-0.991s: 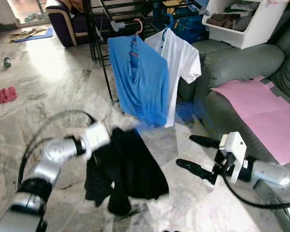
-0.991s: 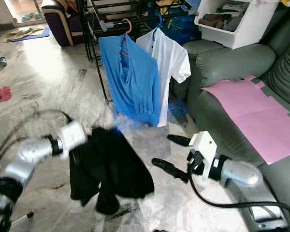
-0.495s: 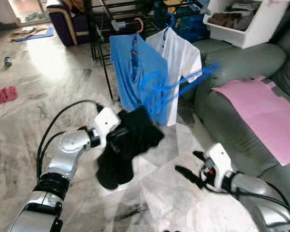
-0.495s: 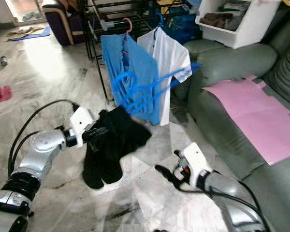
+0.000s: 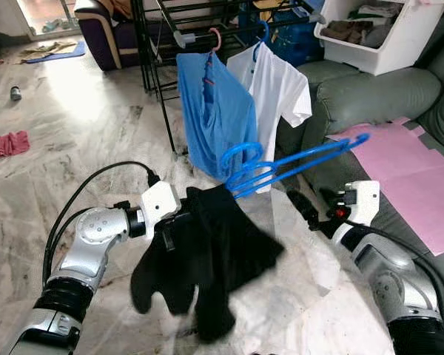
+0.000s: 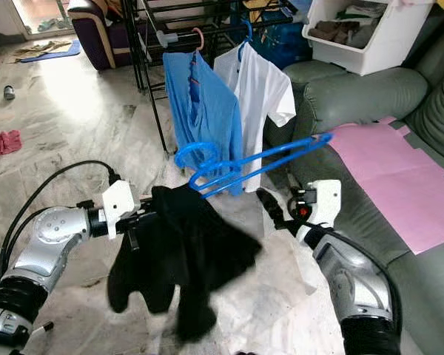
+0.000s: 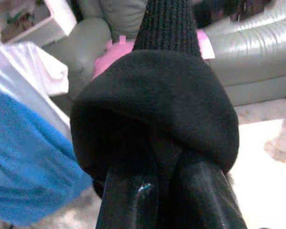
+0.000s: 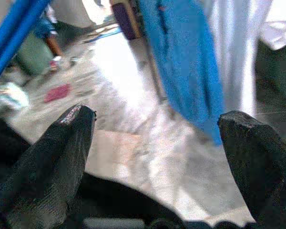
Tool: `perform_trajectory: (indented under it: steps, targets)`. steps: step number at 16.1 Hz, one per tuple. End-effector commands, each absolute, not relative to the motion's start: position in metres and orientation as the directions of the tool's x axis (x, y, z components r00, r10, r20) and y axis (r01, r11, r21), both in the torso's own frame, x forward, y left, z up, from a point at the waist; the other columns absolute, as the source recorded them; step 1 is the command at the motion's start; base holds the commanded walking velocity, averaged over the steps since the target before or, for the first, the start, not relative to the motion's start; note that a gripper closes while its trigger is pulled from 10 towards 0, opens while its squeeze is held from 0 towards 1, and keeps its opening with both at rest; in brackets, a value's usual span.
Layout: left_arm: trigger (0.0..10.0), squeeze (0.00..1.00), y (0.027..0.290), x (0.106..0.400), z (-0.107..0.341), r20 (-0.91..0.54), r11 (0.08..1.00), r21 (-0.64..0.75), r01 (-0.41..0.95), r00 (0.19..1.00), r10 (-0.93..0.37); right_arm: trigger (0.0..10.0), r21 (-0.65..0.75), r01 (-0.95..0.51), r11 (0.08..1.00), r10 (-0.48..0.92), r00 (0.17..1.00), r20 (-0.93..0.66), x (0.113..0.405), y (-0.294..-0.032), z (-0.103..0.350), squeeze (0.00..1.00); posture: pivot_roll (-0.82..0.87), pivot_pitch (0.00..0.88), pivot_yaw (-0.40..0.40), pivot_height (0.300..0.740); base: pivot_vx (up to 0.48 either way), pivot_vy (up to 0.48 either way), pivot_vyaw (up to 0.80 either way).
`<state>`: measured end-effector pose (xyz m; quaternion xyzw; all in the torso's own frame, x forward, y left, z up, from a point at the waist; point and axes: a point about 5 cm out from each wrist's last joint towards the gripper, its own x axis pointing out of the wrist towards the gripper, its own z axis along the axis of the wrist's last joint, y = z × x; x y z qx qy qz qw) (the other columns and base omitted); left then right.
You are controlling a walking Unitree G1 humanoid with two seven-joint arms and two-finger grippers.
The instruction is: Hang hanger
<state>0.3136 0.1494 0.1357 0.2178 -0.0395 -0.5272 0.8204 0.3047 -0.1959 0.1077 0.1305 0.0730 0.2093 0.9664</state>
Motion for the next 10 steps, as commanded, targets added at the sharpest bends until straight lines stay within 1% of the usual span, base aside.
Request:
perform_trajectory:
  steps: [1, 3, 5, 7, 10]
  targets:
    - [0.0, 0.00, 0.139, 0.316, 0.154, -0.105, 0.335, 0.451, 0.827, 0.422, -0.901, 10.0, 0.315, -0.398, 0.861, 0.456, 0.879, -0.135, 0.301, -0.190, 0.097, 0.00, 0.02, 0.072, 0.002, 0.740, 0.000, 0.000, 0.00]
    - [0.0, 0.00, 0.126, 0.315, 0.164, -0.057, 0.323, 0.462, 0.826, 0.391, -0.919, 10.0, 0.329, -0.427, 0.842, 0.497, 0.852, -0.164, 0.300, -0.180, 0.091, 0.00, 0.02, 0.071, 0.002, 0.740, 0.000, 0.000, 0.00]
    - [0.0, 0.00, 0.116, 0.316, 0.173, -0.026, 0.318, 0.477, 0.819, 0.375, -0.927, 10.0, 0.227, -0.451, 0.863, 0.491, 0.854, -0.173, 0.300, -0.173, 0.090, 0.00, 0.02, 0.071, 0.004, 0.740, 0.000, 0.000, 0.00]
    - [0.0, 0.00, 0.115, 0.317, 0.176, -0.021, 0.315, 0.481, 0.818, 0.370, -0.929, 10.0, 0.269, -0.471, 0.840, 0.521, 0.840, -0.155, 0.299, -0.172, 0.090, 0.00, 0.01, 0.072, 0.007, 0.740, 0.000, 0.000, 0.00]
    - [0.0, 0.00, 0.107, 0.316, 0.187, 0.010, 0.309, 0.486, 0.818, 0.348, -0.937, 10.0, 0.278, -0.486, 0.828, 0.538, 0.828, -0.155, 0.297, -0.172, 0.090, 0.00, 0.01, 0.074, 0.007, 0.740, 0.000, 0.000, 0.00]
